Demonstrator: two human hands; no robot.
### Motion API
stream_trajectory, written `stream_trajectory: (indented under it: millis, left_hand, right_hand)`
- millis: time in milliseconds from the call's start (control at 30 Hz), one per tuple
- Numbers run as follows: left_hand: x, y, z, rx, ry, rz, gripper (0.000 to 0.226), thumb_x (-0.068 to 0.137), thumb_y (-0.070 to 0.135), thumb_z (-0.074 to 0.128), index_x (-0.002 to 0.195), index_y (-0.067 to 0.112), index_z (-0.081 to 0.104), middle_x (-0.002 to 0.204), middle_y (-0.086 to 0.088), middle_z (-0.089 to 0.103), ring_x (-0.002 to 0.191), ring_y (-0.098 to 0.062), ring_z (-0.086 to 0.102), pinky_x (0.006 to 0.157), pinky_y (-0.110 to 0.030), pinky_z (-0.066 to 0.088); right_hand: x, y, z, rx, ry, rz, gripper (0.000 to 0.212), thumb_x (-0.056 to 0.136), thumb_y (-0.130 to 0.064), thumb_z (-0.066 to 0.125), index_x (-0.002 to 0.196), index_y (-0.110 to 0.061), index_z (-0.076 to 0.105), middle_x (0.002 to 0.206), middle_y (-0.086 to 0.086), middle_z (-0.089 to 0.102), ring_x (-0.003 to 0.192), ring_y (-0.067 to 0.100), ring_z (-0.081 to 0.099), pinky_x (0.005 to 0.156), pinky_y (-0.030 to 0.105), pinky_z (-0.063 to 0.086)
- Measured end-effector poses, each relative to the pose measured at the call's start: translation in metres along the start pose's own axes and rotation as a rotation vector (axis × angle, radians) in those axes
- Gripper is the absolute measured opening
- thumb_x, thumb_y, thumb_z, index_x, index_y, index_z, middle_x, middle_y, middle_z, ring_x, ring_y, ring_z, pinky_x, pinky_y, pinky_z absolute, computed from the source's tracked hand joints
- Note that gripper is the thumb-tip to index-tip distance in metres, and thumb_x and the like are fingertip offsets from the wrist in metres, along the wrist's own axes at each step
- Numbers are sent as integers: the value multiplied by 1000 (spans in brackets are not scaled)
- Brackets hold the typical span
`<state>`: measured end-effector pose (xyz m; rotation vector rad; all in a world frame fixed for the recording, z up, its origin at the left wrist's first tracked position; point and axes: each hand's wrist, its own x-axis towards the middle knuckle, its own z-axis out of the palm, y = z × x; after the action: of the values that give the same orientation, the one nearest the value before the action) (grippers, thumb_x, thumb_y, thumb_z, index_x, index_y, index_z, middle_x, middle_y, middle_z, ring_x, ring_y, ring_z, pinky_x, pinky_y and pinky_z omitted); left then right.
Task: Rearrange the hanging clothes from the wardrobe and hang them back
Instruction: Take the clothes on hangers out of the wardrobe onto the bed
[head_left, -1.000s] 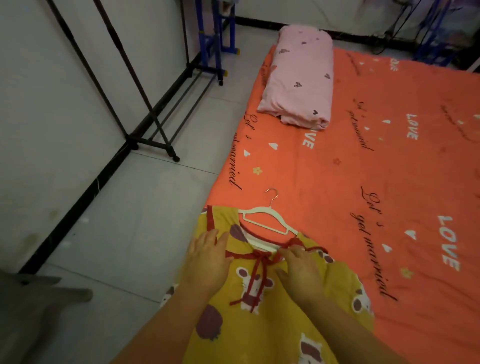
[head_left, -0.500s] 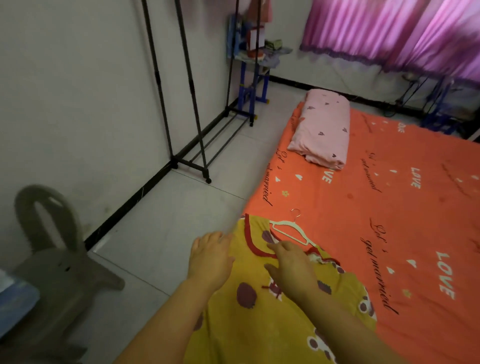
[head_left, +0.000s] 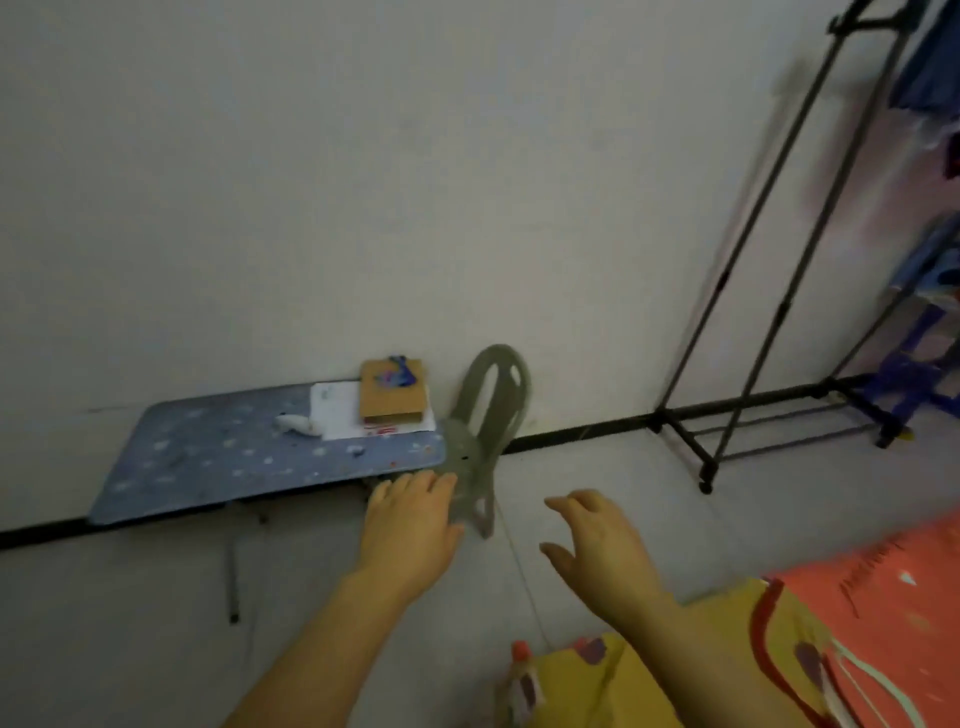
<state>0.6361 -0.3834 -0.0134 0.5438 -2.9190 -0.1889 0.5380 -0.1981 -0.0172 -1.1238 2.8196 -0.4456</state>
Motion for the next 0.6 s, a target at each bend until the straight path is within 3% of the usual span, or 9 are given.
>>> stream_trajectory:
  millis: [167, 600]
  left_hand:
    - [-98, -90, -49, 96, 57, -316, 57, 91, 44, 49, 141, 25, 30, 136, 4, 43, 124, -17, 40, 106, -32, 27]
    - [-326, -263, -135, 189, 208, -956, 53, 93, 47, 43, 140, 25, 31, 134, 5, 46, 119, -14, 43, 99, -28, 29]
  right_hand:
    - [11, -124, 16, 45, -74, -294, 55, 88, -42, 58, 137, -26, 41, 135, -3, 45, 120, 16, 45, 100, 27, 39]
    - [-12, -428, 75, 63, -286, -953, 56, 93, -44, 51, 143, -25, 32, 143, -1, 35, 128, 19, 38, 107, 31, 34]
